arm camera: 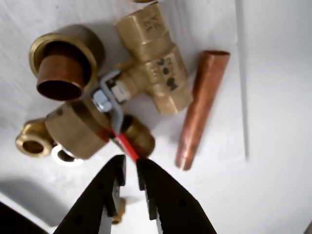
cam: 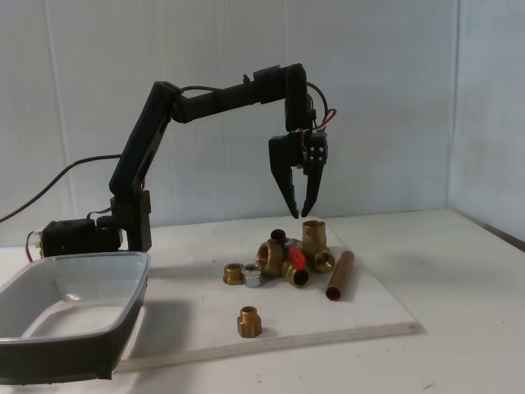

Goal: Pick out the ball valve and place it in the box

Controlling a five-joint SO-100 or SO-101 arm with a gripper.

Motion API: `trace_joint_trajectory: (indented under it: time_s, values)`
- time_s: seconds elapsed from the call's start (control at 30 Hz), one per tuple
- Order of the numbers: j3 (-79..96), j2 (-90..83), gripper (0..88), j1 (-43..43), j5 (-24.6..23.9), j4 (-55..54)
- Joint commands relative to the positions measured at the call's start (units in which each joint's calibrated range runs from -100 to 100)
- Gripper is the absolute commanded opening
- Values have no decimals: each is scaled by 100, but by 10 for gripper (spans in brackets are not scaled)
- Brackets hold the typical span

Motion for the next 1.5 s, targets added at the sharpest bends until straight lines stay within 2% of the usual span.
trace_joint_trajectory:
  time_s: [0.0, 0.13, 0.27, 0.33, 0.47, 0.57, 0.8, 1.1, 1.47]
  values:
    - [-280, -133, 7, 30, 28, 77]
    - [-253, -125, 10, 30, 49, 77]
    - [-226, -133, 18, 45, 432, 77]
    - [-208, -108, 64, 178, 696, 77]
    - [-154, -99, 222, 451, 980, 77]
    - [-145, -82, 275, 636, 1105, 77]
    - [667, -91, 243, 672, 1353, 77]
    - [1299, -82, 227, 503, 1312, 69]
    - [1209, 358, 227, 458, 1317, -233]
